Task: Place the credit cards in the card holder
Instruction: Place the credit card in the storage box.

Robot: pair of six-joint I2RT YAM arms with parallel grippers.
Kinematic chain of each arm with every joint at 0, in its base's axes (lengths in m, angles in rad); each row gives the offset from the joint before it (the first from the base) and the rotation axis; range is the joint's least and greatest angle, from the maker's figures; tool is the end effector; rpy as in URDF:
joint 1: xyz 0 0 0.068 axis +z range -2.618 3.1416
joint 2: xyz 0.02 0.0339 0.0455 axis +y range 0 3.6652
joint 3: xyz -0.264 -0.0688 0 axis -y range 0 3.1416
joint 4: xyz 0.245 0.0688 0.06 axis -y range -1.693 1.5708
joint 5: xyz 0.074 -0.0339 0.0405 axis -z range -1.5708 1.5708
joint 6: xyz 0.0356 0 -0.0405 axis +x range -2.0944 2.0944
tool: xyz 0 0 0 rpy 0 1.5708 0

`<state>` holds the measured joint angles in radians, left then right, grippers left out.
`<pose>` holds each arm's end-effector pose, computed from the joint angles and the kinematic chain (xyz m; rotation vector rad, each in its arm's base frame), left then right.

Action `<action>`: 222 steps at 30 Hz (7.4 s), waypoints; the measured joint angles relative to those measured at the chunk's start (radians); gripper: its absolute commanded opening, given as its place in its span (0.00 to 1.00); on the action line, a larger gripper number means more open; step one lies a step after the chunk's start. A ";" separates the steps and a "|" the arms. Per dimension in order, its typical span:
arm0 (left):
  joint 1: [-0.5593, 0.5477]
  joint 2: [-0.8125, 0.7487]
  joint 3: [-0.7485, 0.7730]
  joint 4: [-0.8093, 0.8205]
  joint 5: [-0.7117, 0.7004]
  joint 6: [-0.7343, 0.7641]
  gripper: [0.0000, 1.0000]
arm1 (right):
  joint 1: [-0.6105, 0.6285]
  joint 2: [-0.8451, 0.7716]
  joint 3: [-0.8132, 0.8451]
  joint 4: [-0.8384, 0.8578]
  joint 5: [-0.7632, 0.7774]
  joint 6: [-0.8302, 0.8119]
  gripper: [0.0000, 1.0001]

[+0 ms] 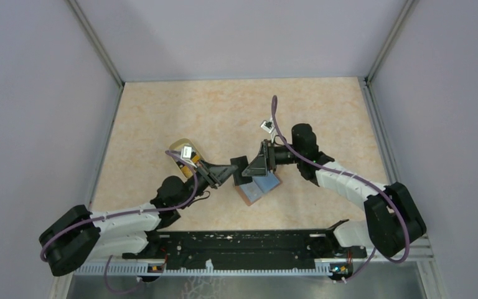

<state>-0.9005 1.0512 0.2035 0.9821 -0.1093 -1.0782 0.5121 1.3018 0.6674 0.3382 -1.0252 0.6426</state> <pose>0.1300 -0.1578 0.2133 -0.2462 1.6143 -1.5095 0.2215 0.1594 0.2441 -0.6793 1.9863 1.6968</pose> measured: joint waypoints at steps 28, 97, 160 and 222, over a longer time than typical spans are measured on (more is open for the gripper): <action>-0.130 0.128 0.082 0.032 -0.228 0.115 0.19 | 0.009 -0.021 0.001 -0.077 0.065 -0.092 0.00; -0.130 0.083 0.046 0.126 0.021 0.338 0.36 | 0.048 -0.099 0.075 -0.406 -0.043 -0.545 0.00; -0.130 -0.033 0.005 0.067 0.237 0.436 0.49 | -0.014 -0.087 0.090 -0.293 -0.268 -0.436 0.00; -0.083 -0.072 -0.047 0.049 0.237 0.377 0.00 | -0.018 0.003 0.079 -0.226 -0.322 -0.359 0.00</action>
<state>-0.9836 0.9794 0.1570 1.0313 0.1272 -0.7017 0.4946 1.3048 0.7460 0.1123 -1.3476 0.2832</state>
